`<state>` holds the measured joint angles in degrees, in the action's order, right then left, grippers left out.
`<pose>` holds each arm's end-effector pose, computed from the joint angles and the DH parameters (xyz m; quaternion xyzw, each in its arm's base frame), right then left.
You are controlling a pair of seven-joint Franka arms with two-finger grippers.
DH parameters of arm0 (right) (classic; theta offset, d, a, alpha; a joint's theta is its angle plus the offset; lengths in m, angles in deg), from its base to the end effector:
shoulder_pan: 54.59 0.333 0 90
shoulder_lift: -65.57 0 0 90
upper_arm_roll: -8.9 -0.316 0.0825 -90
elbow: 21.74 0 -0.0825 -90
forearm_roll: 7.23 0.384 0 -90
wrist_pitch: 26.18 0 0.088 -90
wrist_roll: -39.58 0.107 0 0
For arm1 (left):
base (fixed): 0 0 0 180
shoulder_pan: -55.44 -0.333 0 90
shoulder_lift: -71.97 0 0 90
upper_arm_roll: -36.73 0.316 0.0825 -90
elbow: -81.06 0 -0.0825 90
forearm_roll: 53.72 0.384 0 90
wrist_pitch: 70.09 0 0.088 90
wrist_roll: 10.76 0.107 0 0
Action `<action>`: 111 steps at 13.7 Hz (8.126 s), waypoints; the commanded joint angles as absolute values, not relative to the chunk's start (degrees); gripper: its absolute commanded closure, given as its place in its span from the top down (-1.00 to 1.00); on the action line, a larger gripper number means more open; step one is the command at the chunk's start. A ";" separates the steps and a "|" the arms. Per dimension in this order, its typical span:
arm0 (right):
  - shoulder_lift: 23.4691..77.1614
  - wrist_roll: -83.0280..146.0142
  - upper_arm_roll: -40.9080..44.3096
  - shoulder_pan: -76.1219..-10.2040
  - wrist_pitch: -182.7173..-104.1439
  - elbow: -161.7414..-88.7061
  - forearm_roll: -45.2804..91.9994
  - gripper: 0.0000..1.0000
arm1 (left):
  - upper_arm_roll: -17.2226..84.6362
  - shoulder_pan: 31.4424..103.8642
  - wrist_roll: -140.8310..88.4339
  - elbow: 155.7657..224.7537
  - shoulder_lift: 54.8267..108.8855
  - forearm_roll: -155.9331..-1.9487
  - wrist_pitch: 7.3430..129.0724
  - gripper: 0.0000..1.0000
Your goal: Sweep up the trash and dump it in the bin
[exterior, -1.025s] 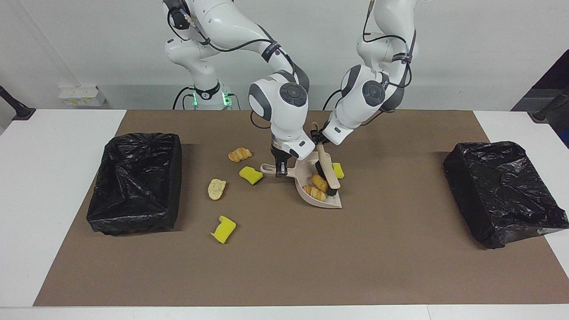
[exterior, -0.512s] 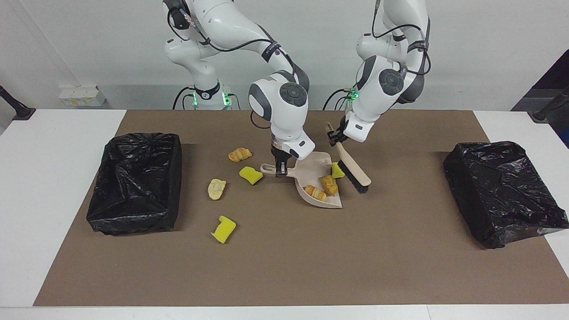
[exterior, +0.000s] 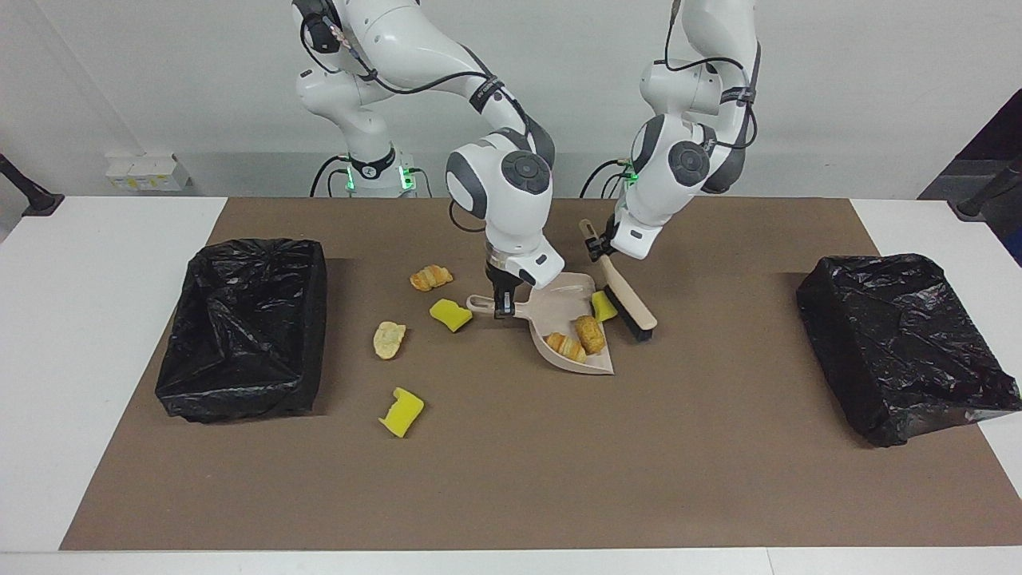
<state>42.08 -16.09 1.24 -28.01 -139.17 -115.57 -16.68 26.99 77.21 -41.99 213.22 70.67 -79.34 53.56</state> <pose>0.5572 0.3550 0.3760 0.6846 0.7265 -0.0436 0.0405 0.4139 -0.2742 0.3475 0.9738 0.1320 -0.1431 0.1172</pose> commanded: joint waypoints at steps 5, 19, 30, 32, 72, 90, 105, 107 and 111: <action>43.24 -17.02 0.64 -30.06 -140.18 -117.18 -16.55 -1.00 | 28.38 78.47 -38.17 209.12 72.06 -77.58 49.29 -1.00; 61.60 -43.89 0.73 -50.43 -132.02 -125.09 -5.83 -1.00 | 28.21 65.19 -36.69 203.93 66.61 -62.94 35.21 -1.00; 65.22 -67.48 1.87 -78.76 -133.23 -124.74 -13.43 -1.00 | 27.59 89.43 -45.72 222.82 58.44 -70.50 46.88 -1.00; 65.31 -61.79 1.87 -79.72 -134.46 -125.09 -21.69 -1.00 | 27.59 91.55 -46.35 225.89 58.44 -72.69 51.00 -1.00; 61.81 7.98 0.20 -44.58 -108.45 -109.56 -27.13 -1.00 | 34.25 54.63 -9.49 173.61 75.14 -53.28 26.22 1.00; 24.44 85.46 -1.29 -19.35 -134.20 -86.77 -12.78 -1.00 | 37.17 55.26 -6.98 173.43 74.17 -53.28 26.68 1.00; 40.75 76.08 1.25 -34.43 -135.87 -97.73 -14.35 1.00 | 37.26 55.26 -6.98 173.35 72.51 -53.19 24.32 1.00; 44.89 70.28 1.25 -39.71 -132.82 -99.77 -14.26 1.00 | 37.35 55.26 -6.98 173.35 69.87 -53.19 24.04 1.00; 51.75 64.72 1.17 -48.33 -126.13 -99.52 -14.17 1.00 | 37.26 55.44 -6.98 173.35 69.86 -53.19 23.96 1.00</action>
<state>47.11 66.34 2.09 -45.19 -127.56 -96.31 -14.32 36.96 55.08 -7.48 173.27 69.87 -53.88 24.70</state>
